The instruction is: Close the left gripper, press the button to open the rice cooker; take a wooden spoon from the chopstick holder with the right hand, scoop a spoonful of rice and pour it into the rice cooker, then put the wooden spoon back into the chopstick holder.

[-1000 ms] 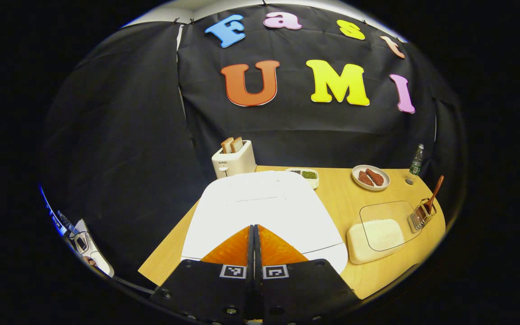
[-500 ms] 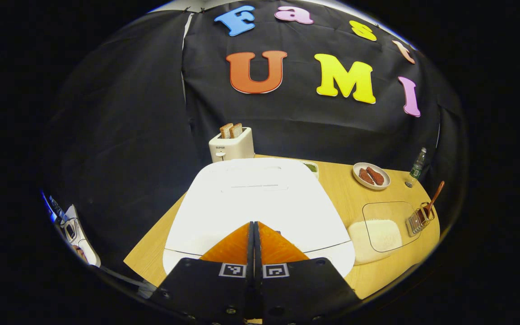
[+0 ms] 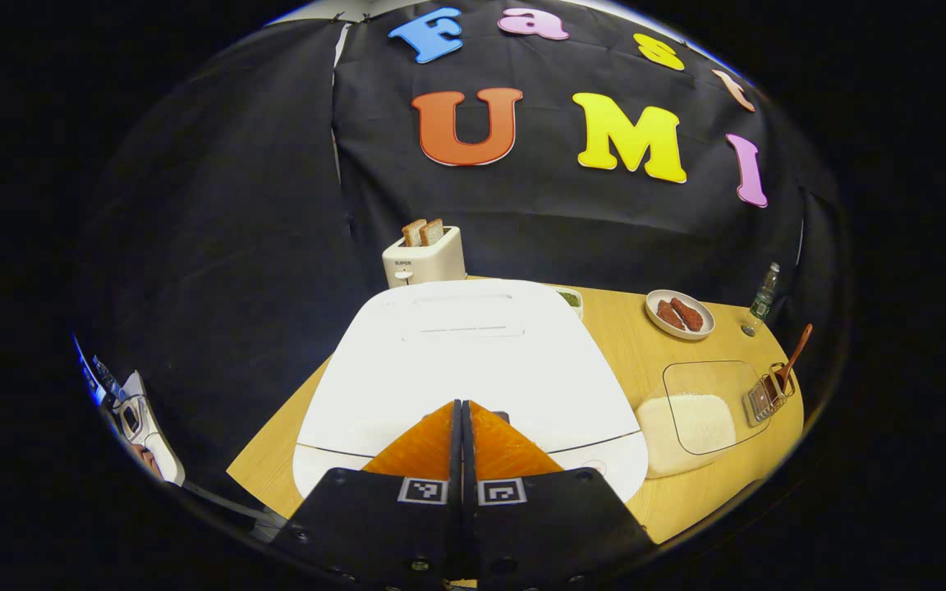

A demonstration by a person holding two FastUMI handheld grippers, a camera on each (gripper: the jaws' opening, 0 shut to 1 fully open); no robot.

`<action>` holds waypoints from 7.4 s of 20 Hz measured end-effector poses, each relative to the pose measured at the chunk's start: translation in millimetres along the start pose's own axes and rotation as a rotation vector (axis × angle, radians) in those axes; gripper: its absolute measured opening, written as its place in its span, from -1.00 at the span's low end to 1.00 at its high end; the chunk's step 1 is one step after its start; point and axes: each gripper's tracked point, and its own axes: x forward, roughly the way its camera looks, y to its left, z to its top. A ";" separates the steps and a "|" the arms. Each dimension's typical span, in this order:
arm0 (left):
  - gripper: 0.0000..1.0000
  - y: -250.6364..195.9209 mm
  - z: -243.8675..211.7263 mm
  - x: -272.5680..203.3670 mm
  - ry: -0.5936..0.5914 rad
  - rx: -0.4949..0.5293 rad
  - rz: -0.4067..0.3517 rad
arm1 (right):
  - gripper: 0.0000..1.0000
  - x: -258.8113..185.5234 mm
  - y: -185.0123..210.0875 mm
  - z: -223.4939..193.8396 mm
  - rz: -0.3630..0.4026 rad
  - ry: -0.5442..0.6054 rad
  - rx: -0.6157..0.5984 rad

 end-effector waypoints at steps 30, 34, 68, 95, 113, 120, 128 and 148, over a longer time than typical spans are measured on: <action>0.91 -20.2 31.4 -216.7 -0.581 -0.050 -0.058 | 0.96 203.7 -19.8 -140.3 0.024 0.213 0.053; 0.91 -24.2 16.3 -207.2 -0.528 -0.037 -0.094 | 1.00 225.5 -20.2 -153.1 0.005 0.245 0.083; 0.89 -12.8 -3.0 -238.2 -0.595 -0.062 -0.197 | -0.77 138.4 142.2 -25.5 0.180 0.027 0.001; 0.88 18.1 -21.1 -221.3 -0.544 -0.119 -0.164 | -0.77 168.3 227.0 -178.9 0.266 0.310 0.253; 0.88 0.7 -25.3 -211.1 -0.530 -0.094 -0.165 | -0.78 167.4 127.1 -118.5 0.322 0.254 1.213; 0.88 0.2 -28.7 -212.3 -0.530 -0.084 -0.171 | -0.79 159.4 148.6 -95.9 0.467 0.295 1.443; 0.87 29.7 -28.4 -222.1 -0.564 -0.079 -0.140 | -0.79 156.1 210.9 -47.8 0.533 0.272 1.336; 0.88 107.9 -48.7 -225.0 -0.588 -0.145 -0.079 | -0.77 170.3 436.7 41.3 0.629 0.239 0.562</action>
